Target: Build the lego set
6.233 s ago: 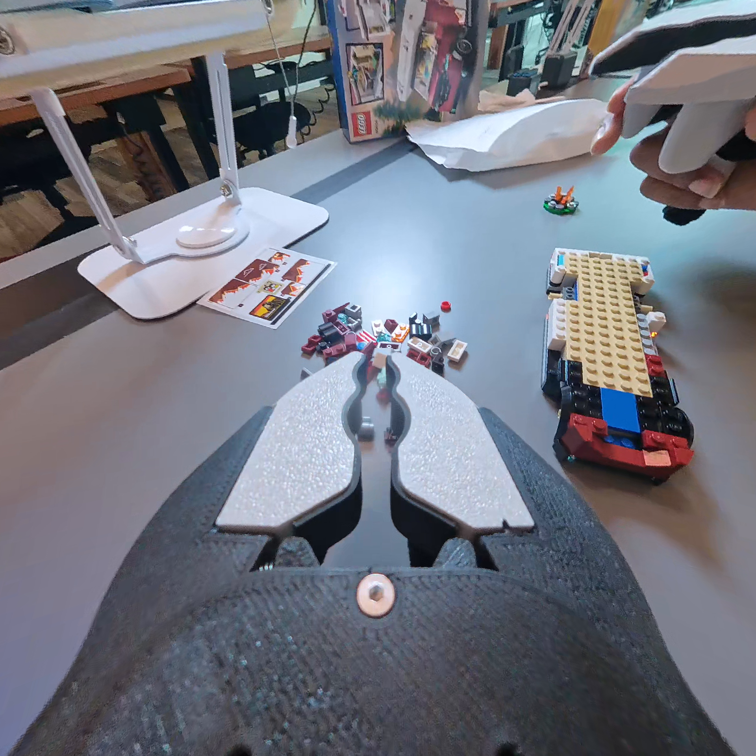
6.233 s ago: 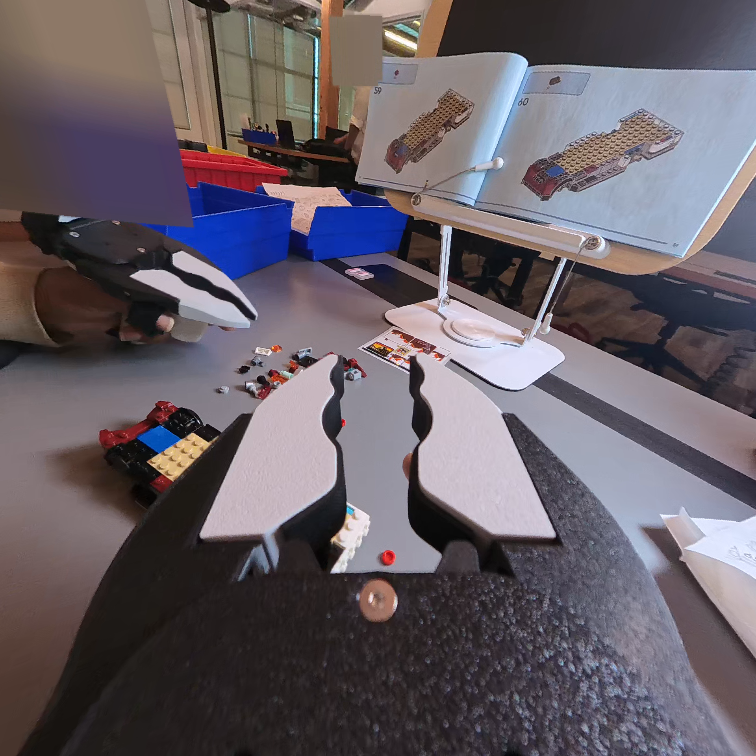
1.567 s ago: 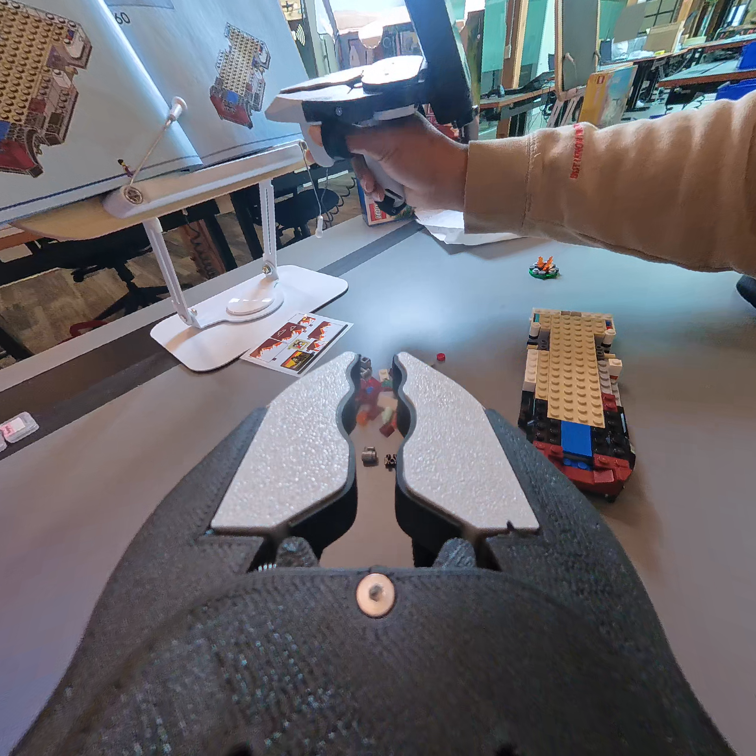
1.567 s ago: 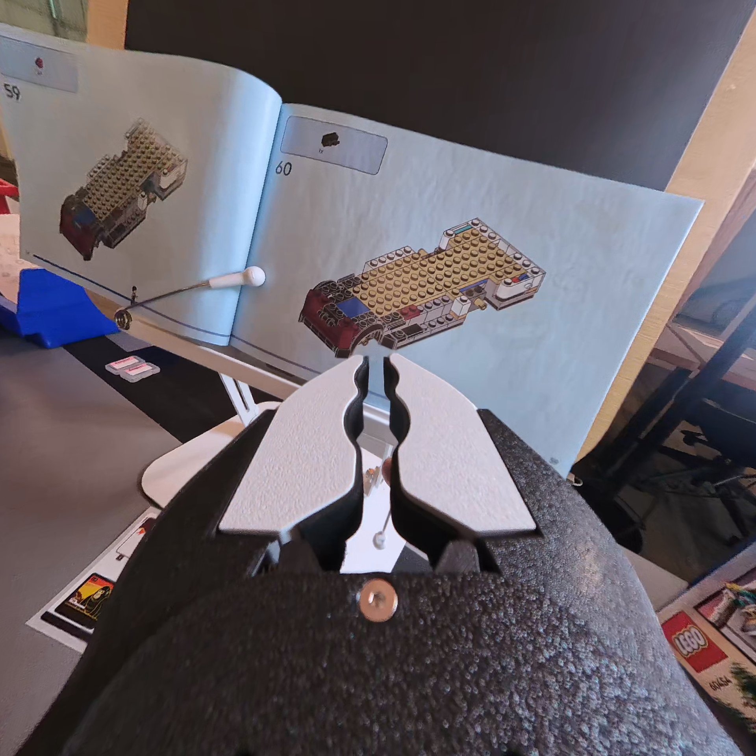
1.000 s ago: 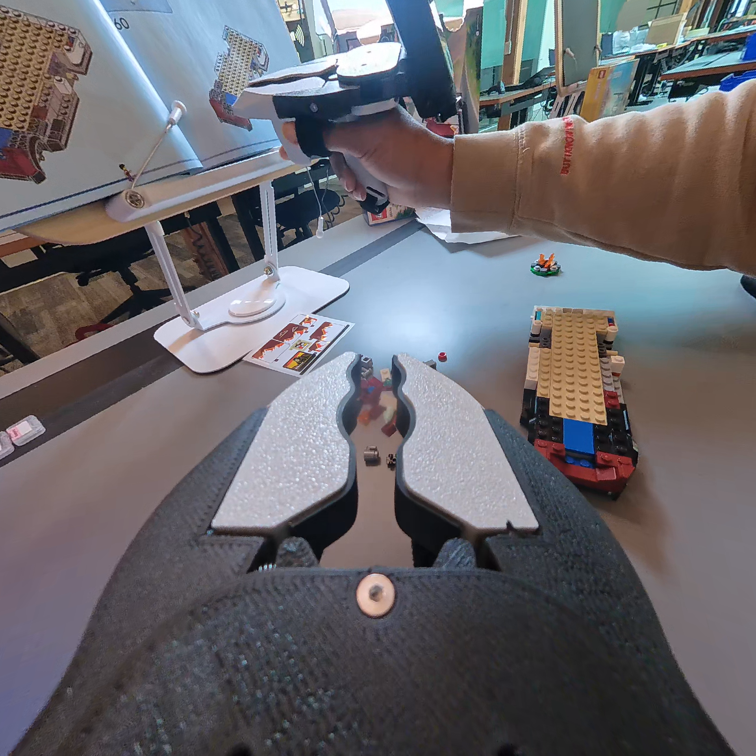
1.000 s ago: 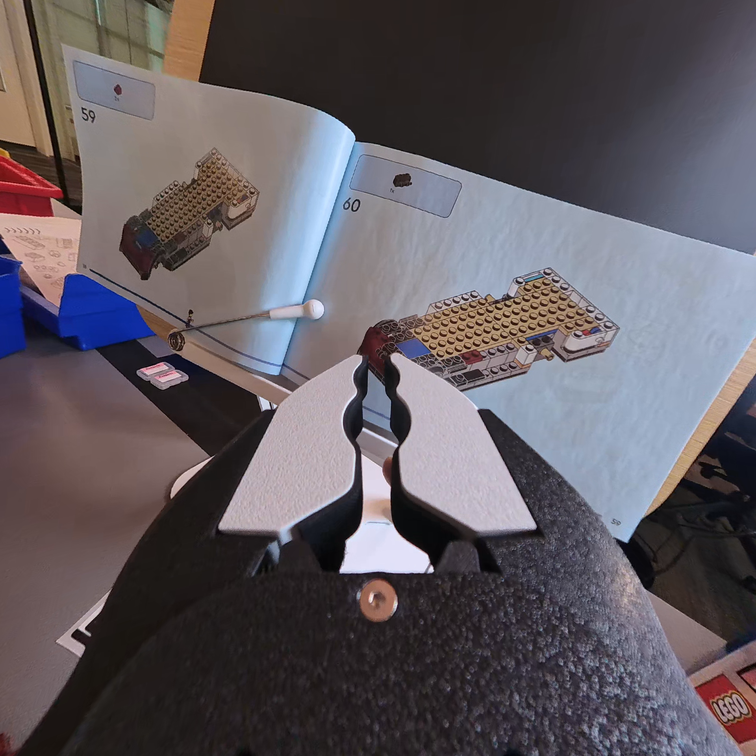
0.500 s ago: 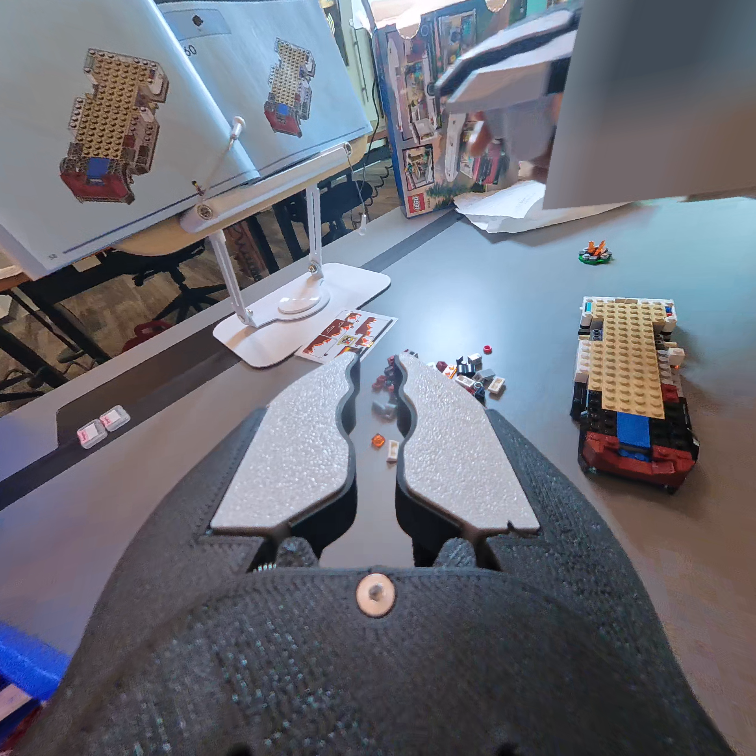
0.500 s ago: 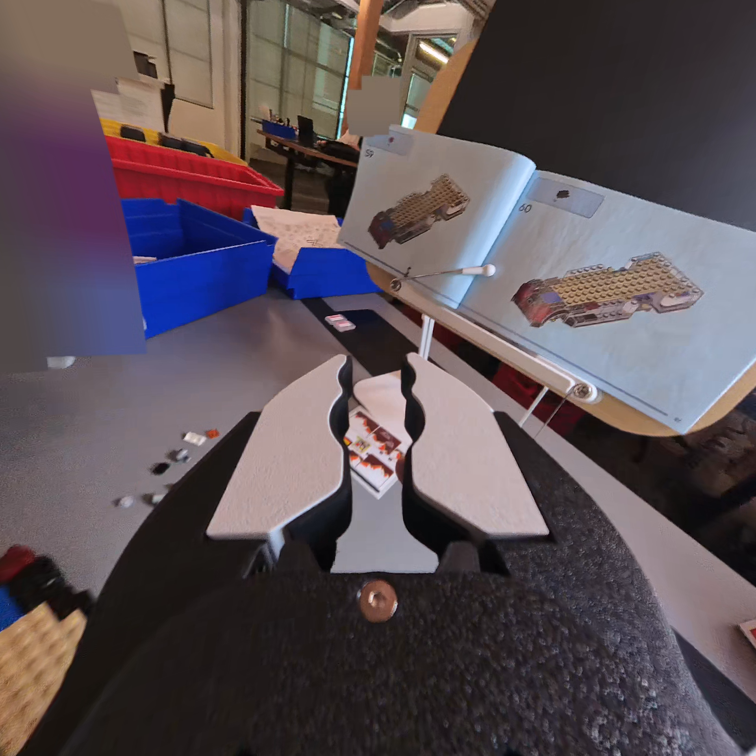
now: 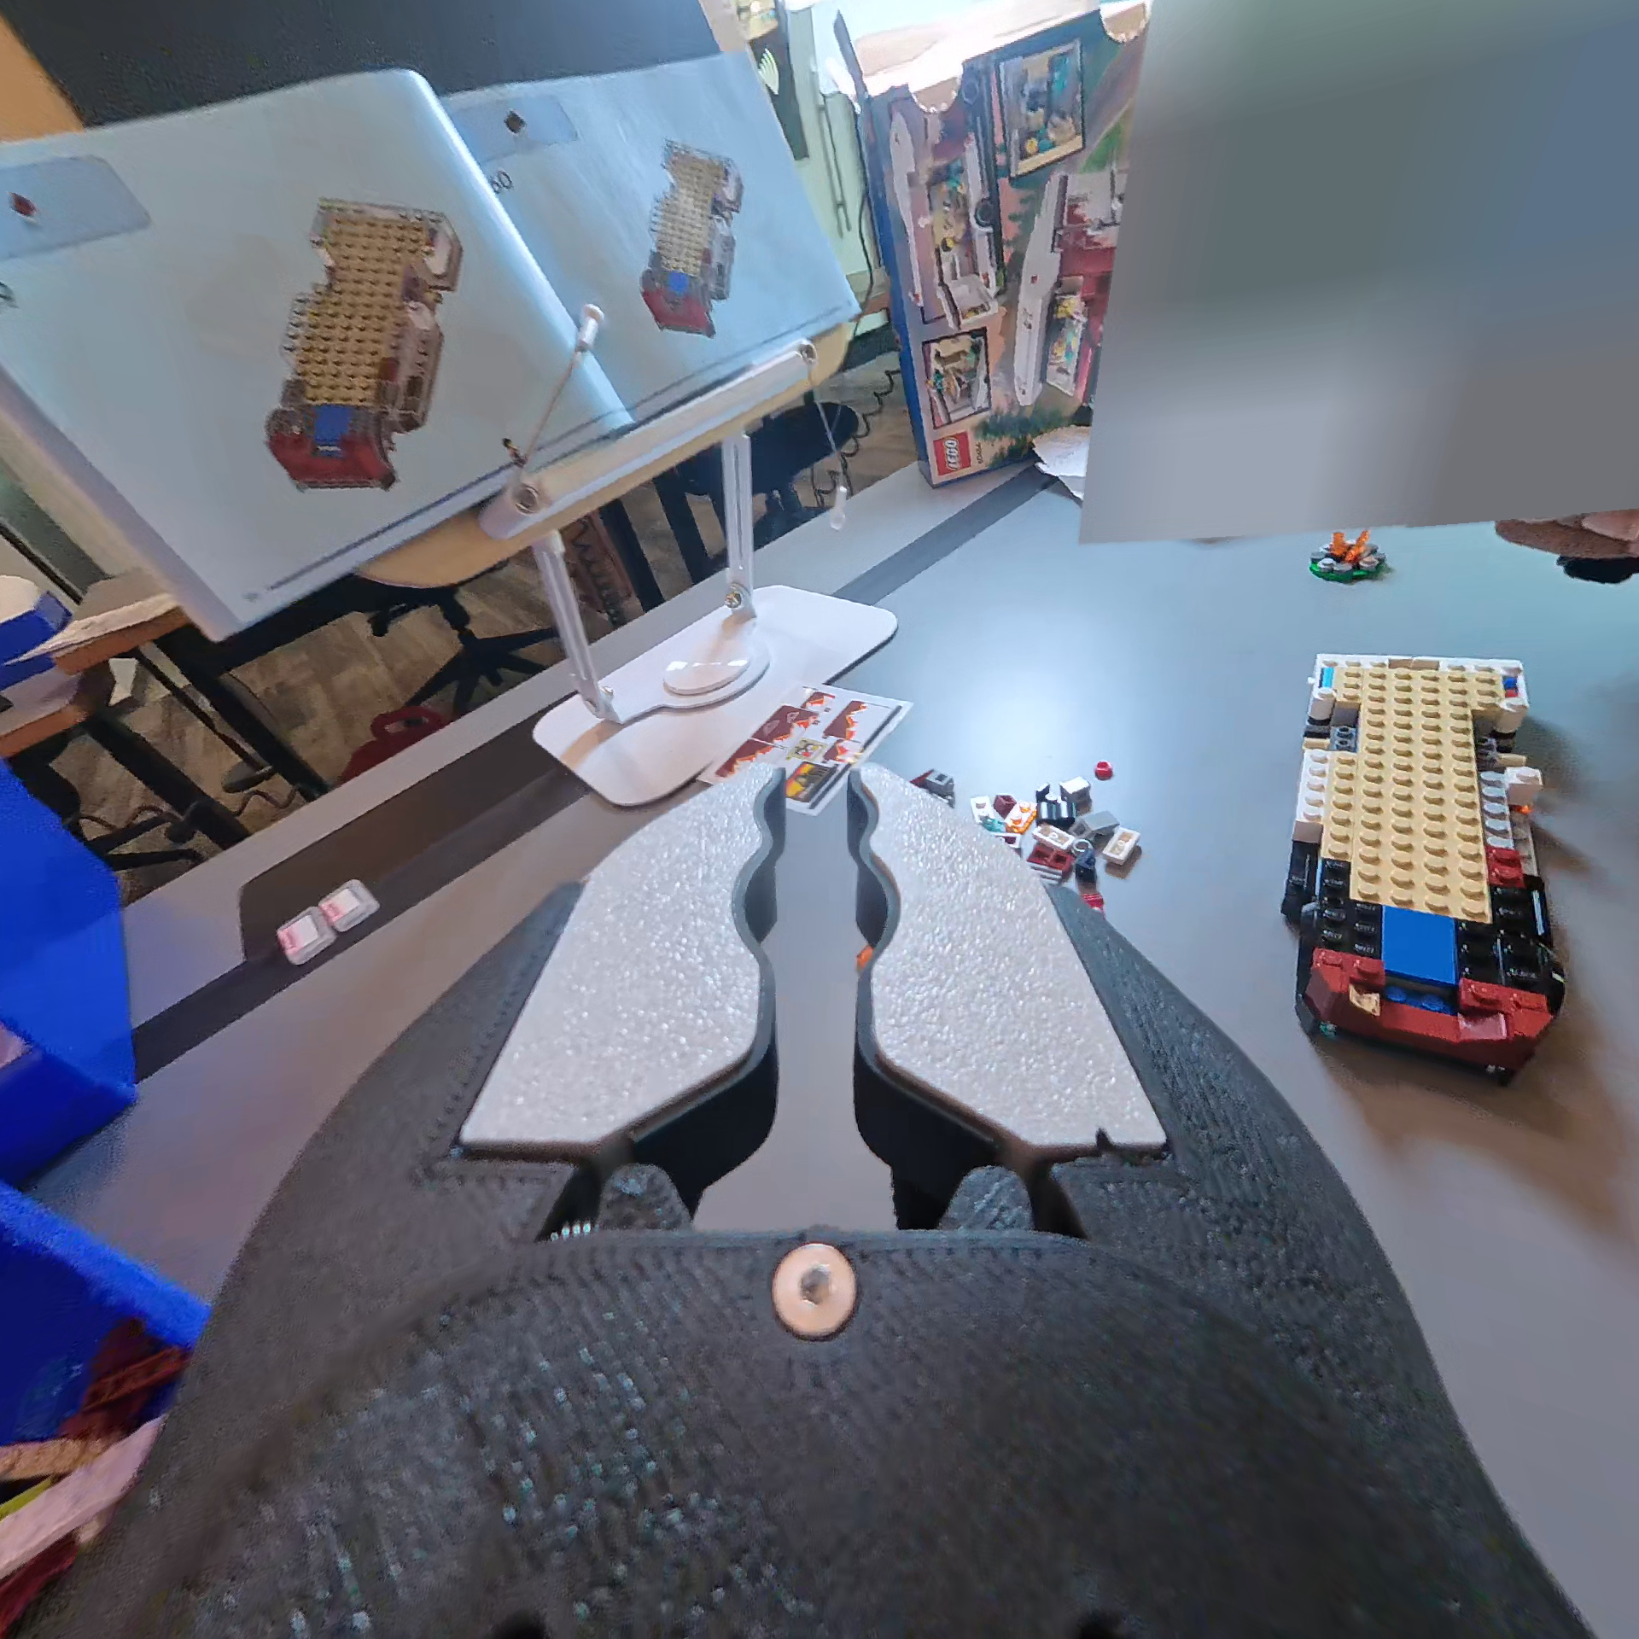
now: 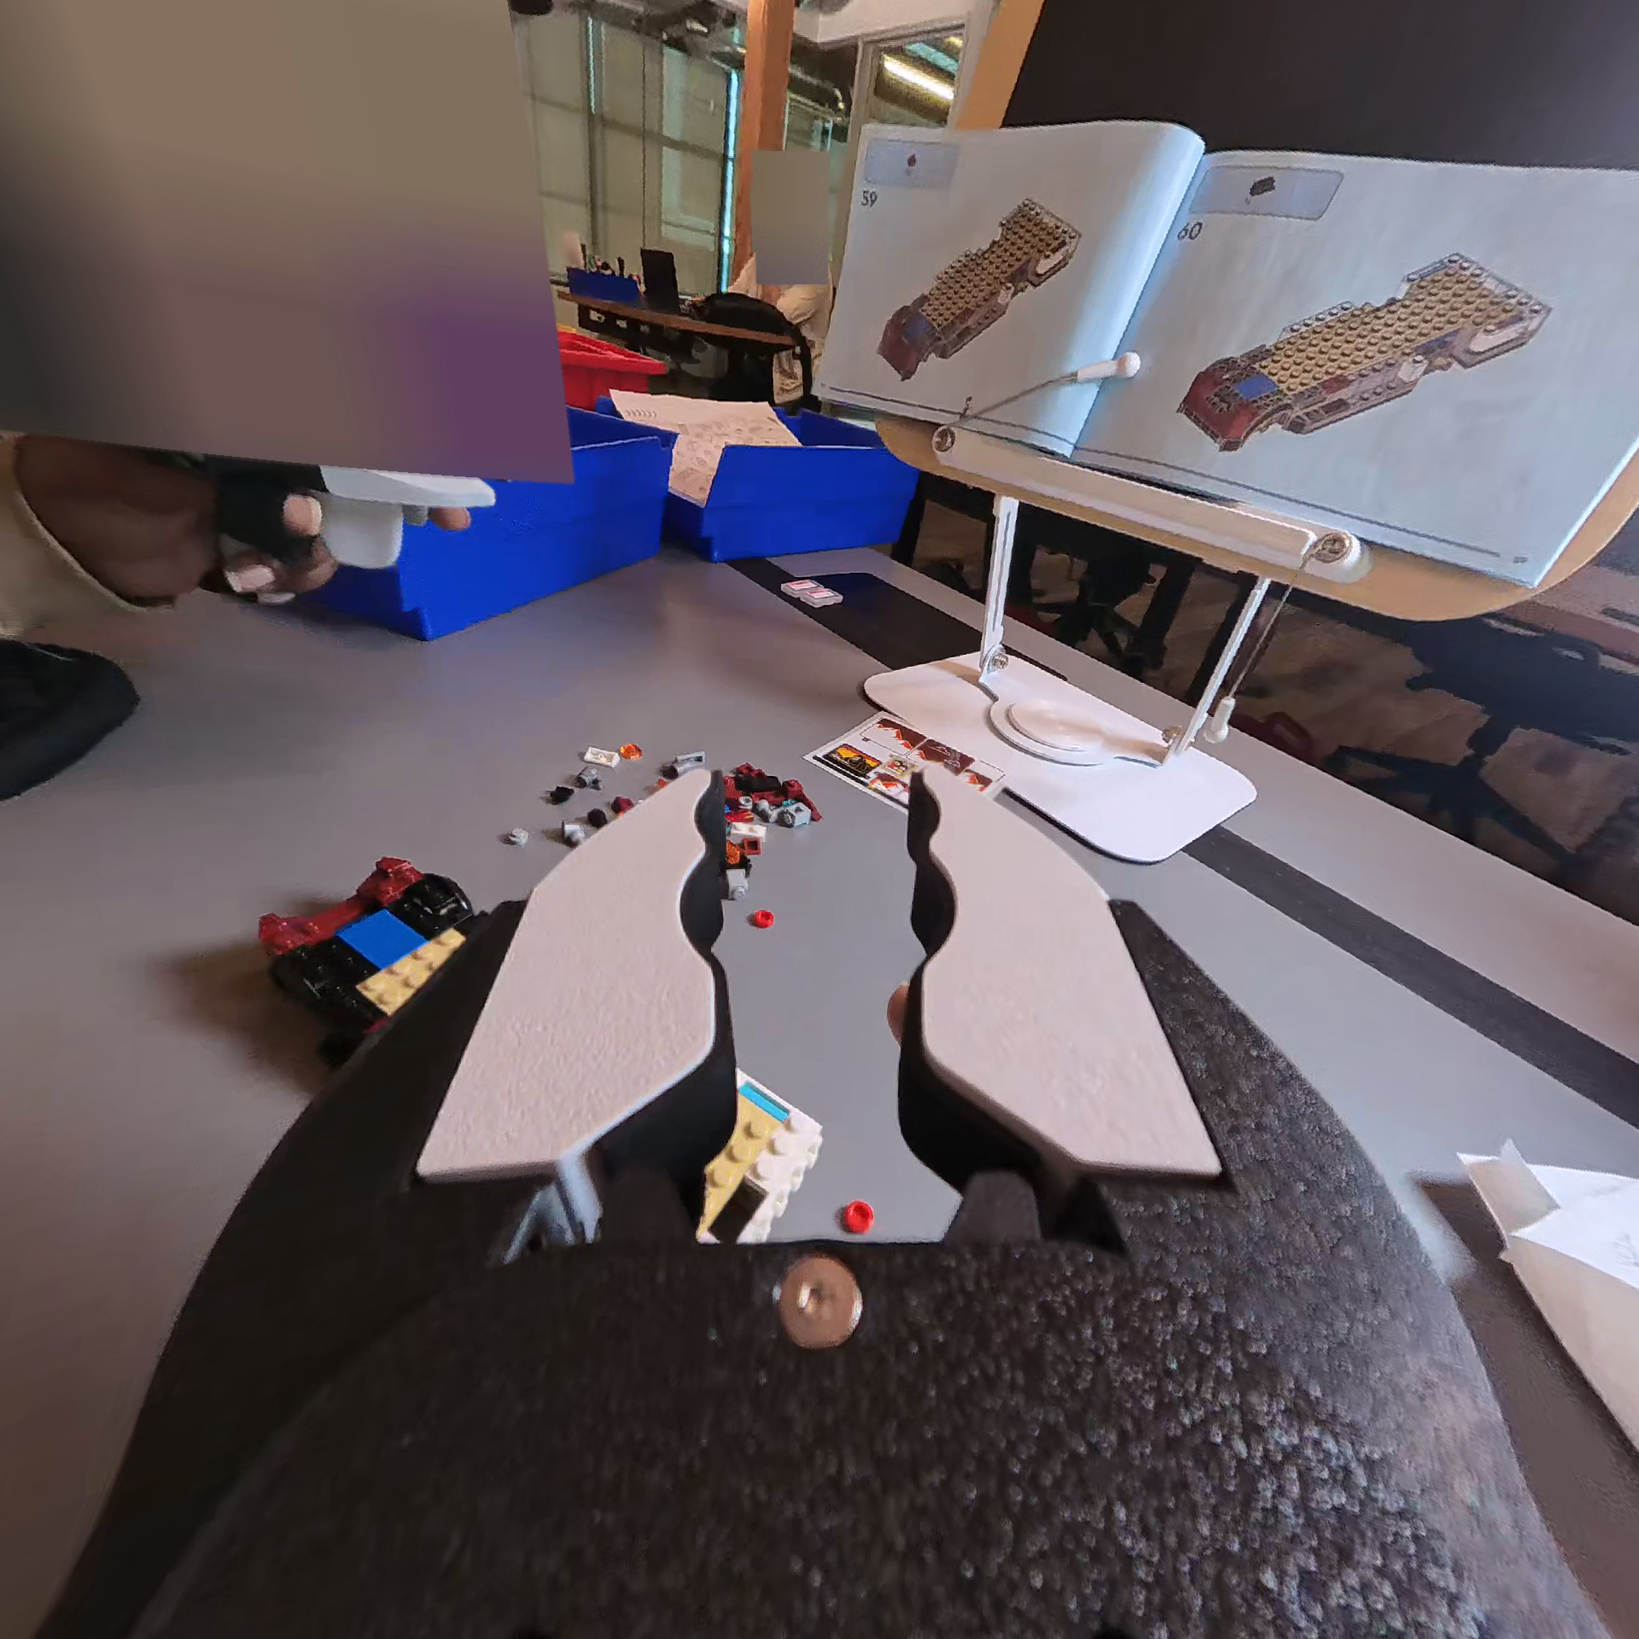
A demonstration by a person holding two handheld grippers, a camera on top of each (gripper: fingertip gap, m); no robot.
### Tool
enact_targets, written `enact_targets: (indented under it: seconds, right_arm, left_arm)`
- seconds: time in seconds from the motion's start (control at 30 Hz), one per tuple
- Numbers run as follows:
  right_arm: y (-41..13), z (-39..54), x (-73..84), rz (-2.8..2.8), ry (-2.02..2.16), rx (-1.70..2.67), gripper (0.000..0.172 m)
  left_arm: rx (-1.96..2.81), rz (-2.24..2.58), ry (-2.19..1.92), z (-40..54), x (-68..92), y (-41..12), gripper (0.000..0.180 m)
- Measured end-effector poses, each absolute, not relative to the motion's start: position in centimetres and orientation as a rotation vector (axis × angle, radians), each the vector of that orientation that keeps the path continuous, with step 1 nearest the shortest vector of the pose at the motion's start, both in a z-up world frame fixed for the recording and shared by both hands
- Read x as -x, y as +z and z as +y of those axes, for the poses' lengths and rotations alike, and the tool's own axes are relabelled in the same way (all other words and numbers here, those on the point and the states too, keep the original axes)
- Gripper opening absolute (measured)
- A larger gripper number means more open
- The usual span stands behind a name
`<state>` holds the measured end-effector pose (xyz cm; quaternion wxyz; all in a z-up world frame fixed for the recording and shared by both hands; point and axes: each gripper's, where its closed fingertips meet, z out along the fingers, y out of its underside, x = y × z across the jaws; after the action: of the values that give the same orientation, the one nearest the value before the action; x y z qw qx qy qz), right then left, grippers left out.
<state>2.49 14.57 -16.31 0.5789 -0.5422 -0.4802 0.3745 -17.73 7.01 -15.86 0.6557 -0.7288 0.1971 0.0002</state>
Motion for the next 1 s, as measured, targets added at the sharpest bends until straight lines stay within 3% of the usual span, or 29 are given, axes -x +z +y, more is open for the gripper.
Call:
enact_targets:
  seconds: [0.5, 0.83, 1.0]
  right_arm:
    - [-17.2, 15.6, -2.9, -1.101, 0.861, 1.3, 0.04]
    - [-17.5, 15.9, -2.7, -1.1, 0.812, 1.301, 0.04]
    - [-17.6, 16.3, -2.6, -1.093, 0.789, 1.311, 0.039]
  left_arm:
    - [1.688, 0.158, 0.337, -0.6, 35.6, -5.5, 0.019]
    - [2.178, 0.272, 0.315, -3.6, 42.5, -12.2, 0.027]
    - [2.41, 0.431, 0.222, -4.0, 43.7, -15.6, 0.023]
